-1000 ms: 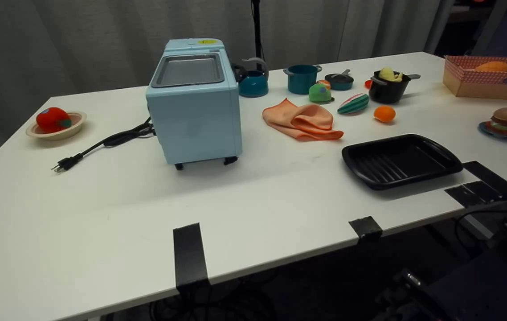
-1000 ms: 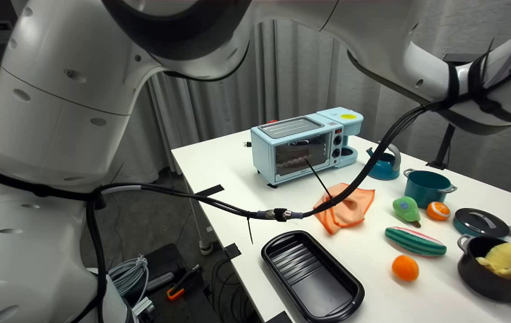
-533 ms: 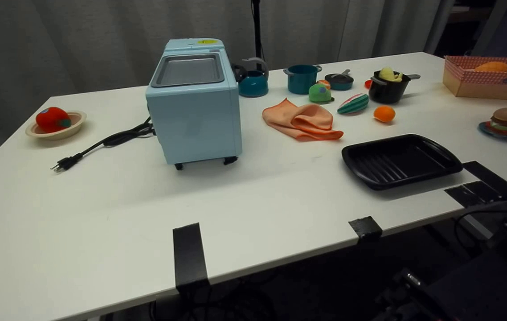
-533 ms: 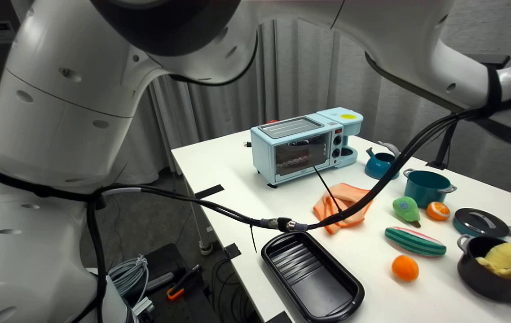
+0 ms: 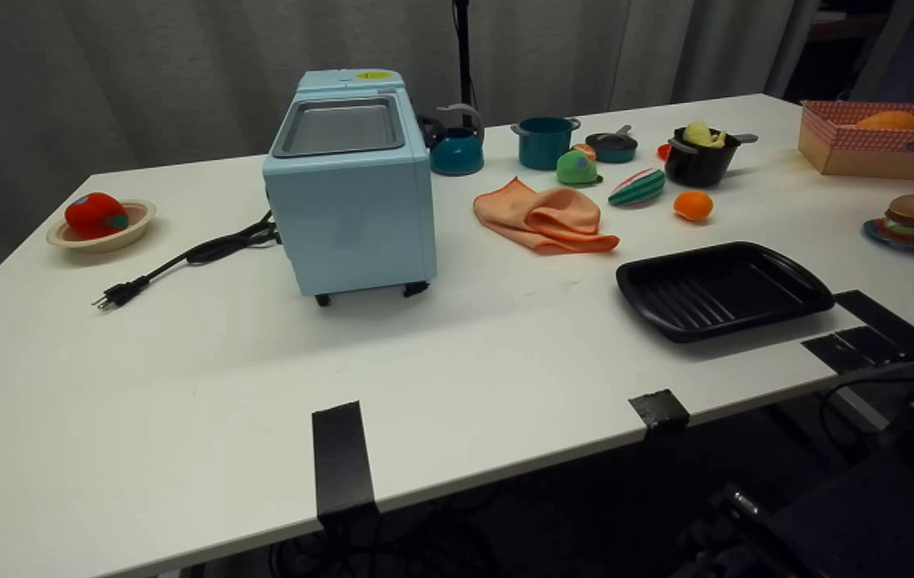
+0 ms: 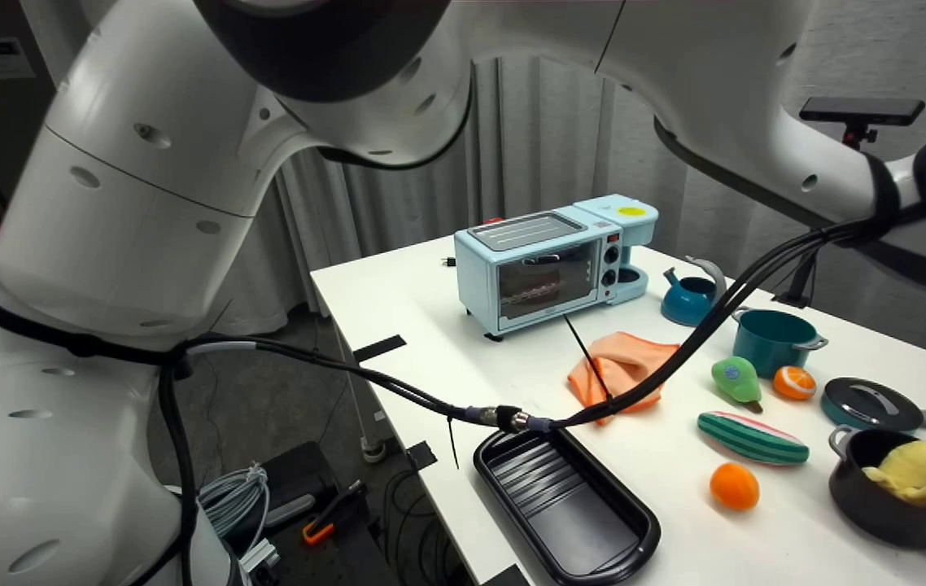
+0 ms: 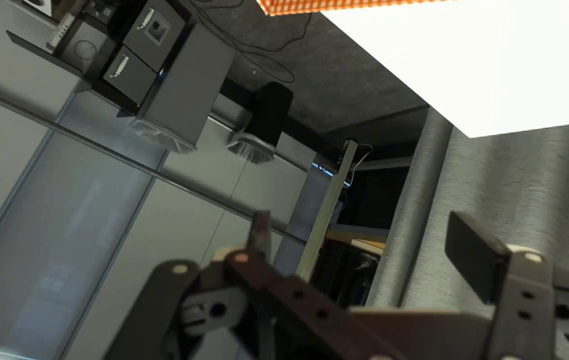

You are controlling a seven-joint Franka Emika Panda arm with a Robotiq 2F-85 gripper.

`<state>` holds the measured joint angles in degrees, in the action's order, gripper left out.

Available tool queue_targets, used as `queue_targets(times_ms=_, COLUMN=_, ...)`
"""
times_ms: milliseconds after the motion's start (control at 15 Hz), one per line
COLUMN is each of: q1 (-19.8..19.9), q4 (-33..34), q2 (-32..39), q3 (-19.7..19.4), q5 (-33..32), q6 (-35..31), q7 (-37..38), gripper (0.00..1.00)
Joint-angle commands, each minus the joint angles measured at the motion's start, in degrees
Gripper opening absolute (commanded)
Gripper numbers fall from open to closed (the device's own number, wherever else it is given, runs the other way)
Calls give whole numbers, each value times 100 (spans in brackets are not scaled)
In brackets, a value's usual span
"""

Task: Put the tomato plushy on the black plate in the box

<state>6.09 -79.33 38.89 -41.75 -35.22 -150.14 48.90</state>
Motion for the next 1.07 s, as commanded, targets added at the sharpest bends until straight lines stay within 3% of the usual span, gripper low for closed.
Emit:
queue_targets(times_ms=0, q1=-206, q4=-155, q2=-68, q3=-107, q5=-97, q6=-92, q7=311, gripper=100)
queue_targets(times_ms=533, q1=-258, q4=-902, q2=-833, q3=676, q5=314, q6=-95, q7=-316, gripper=100)
queue_targets(times_ms=867, q1=-124, q4=-1606, q2=-1703, q3=1500, q5=952, q6=87, q7=-1354, gripper=100)
queue_targets(times_ms=1000, q1=-146, q4=-1814, q2=-1976, q3=1665, q5=1180, q6=180, q7=-1665, gripper=100)
